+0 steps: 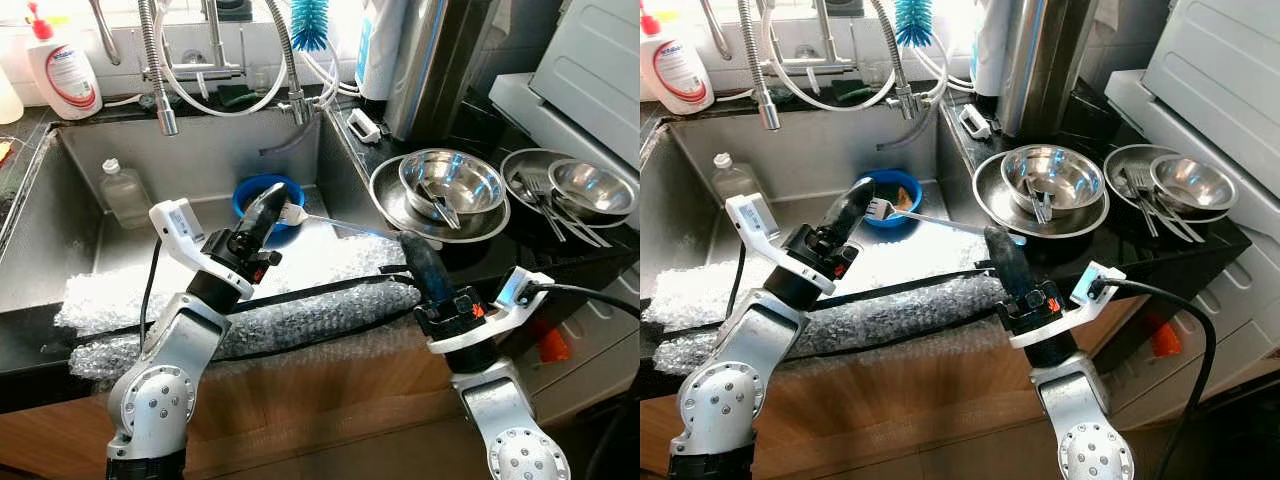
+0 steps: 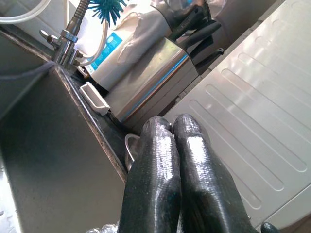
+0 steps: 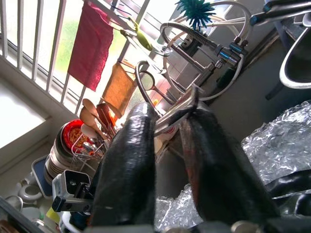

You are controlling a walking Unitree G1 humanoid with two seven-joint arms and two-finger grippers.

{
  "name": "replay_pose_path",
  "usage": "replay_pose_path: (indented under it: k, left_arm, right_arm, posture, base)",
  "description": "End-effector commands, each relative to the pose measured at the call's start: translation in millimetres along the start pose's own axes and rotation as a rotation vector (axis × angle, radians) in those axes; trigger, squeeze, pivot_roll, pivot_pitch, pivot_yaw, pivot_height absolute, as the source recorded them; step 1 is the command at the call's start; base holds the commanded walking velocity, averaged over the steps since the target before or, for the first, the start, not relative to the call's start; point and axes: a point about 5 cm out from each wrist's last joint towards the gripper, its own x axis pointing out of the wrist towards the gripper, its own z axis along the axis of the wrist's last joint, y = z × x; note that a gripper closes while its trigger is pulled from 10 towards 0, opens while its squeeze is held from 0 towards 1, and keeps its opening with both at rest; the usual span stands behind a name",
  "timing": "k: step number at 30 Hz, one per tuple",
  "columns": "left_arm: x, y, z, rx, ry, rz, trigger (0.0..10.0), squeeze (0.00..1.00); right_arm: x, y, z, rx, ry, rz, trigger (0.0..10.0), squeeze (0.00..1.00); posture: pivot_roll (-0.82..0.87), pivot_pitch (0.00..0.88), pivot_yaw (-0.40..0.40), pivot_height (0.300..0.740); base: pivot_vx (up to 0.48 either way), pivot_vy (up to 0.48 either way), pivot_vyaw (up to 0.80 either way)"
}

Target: Kitchen organization

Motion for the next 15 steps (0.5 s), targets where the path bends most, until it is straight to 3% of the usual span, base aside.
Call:
replay_pose_path:
  k: [1, 12, 13, 14, 15]
  left_arm:
    - [3.2, -4.5, 4.1, 0.012, -0.013, -0.007, 0.0, 0.00]
    - [3.8, 10.3, 42.6, -0.089, -0.292, 0.119, 0.0, 0.00]
    - [2.9, 14.5, 49.8, -0.085, -0.338, 0.160, 0.0, 0.00]
    - [2.9, 14.5, 49.8, -0.085, -0.338, 0.160, 0.0, 0.00]
    - [2.1, 19.1, 56.9, -0.053, -0.380, 0.216, 0.0, 0.00]
  right_arm:
    - [5.3, 3.3, -2.7, 0.000, 0.021, 0.024, 10.0, 1.00]
    - [7.5, 2.1, -2.0, -0.013, 0.021, 0.021, 10.0, 1.00]
    - [7.4, 1.5, -2.0, -0.019, 0.024, 0.015, 10.0, 0.52]
    - [7.4, 1.5, -2.0, -0.019, 0.024, 0.015, 10.0, 0.52]
    - [7.4, 1.3, -2.1, -0.024, 0.027, 0.011, 10.0, 0.00]
  posture:
    - [0.09, 0.081, -0.034, 0.740]
    - [0.09, 0.081, -0.036, 0.740]
    - [0.09, 0.081, -0.038, 0.740]
    - [0.09, 0.081, -0.038, 0.740]
    - [0.09, 0.082, -0.038, 0.740]
  base:
    - [0.000, 0.000, 0.00]
    - [0.000, 0.000, 0.00]
    - [0.000, 0.000, 0.00]
    - [0.000, 0.000, 0.00]
    - [0.000, 0.000, 0.00]
